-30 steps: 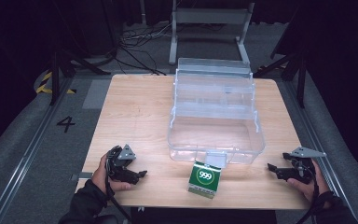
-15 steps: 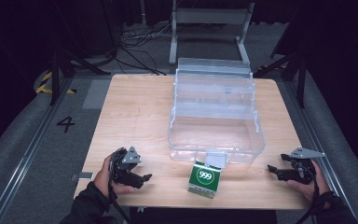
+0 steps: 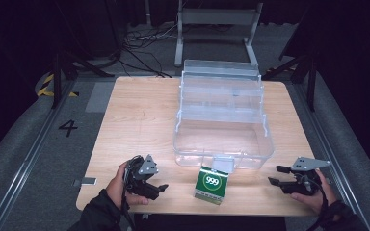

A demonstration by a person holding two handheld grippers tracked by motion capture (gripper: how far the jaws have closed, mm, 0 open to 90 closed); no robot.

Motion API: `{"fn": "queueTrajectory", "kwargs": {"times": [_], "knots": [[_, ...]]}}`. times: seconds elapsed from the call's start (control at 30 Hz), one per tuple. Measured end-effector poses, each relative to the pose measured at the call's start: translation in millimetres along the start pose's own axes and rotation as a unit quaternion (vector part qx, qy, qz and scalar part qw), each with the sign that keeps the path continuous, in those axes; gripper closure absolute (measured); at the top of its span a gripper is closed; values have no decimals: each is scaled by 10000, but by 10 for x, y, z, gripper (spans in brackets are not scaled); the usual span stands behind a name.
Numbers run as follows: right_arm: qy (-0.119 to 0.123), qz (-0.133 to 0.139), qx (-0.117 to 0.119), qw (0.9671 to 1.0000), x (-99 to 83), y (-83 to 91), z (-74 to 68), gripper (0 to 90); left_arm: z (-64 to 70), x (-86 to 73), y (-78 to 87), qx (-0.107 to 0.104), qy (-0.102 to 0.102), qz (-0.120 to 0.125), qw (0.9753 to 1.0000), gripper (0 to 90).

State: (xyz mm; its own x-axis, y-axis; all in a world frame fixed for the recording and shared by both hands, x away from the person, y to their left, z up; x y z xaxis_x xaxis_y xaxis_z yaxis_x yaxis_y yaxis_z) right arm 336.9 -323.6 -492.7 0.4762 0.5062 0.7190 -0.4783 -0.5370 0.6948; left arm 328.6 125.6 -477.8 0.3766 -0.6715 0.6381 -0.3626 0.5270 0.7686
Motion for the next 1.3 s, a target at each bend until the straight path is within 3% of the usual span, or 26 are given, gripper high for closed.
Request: {"fn": "queueTrajectory", "kwargs": {"times": [0.3, 0.33, 0.4, 0.5, 0.87, 0.97, 1.2, 1.3], "knots": [[448, 116, 574, 9973, 290, -182, -527, 432, 96, 47, -25, -64, -121, -55, 9999, 187], [525, 130, 633, 9965, 354, -240, -633, 432, 120, 65, -39, -90, -141, -53, 9998, 189], [569, 153, 655, 9961, 378, -265, -669, 434, 137, 77, -49, -101, -182, -71, 9998, 191], [733, 209, 748, 9943, 491, -392, -844, 449, 191, 112, -72, -135, -213, -65, 9997, 197], [954, 131, 949, 9908, 610, -606, -1069, 465, 354, 270, -42, -348, -355, -40, 9988, 196], [1006, 131, 1019, 9896, 635, -649, -1129, 463, 360, 298, -7, -356, -249, -2, 9991, 211], [1169, 134, 1060, 9874, 711, -743, -1258, 460, 397, 352, 24, -422, -213, 23, 9989, 199], [1276, 137, 1096, 9857, 740, -789, -1330, 464, 445, 368, 16, -415, -342, -85, 9985, 191]]}}
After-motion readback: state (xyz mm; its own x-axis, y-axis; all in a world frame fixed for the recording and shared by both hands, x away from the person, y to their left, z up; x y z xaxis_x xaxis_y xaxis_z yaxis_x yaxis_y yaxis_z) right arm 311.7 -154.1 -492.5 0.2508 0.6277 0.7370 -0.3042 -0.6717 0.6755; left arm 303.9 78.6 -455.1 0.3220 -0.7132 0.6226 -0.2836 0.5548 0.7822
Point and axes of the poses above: each handheld gripper's, and its own axes: y roughly backward along the jaws, x roughly out of its top, z roughly to its right, the point moved 5 cm from there along -y, roughly forward along the jaws, and after that the axes turned 1 degree about x, right-handed, at the moved point
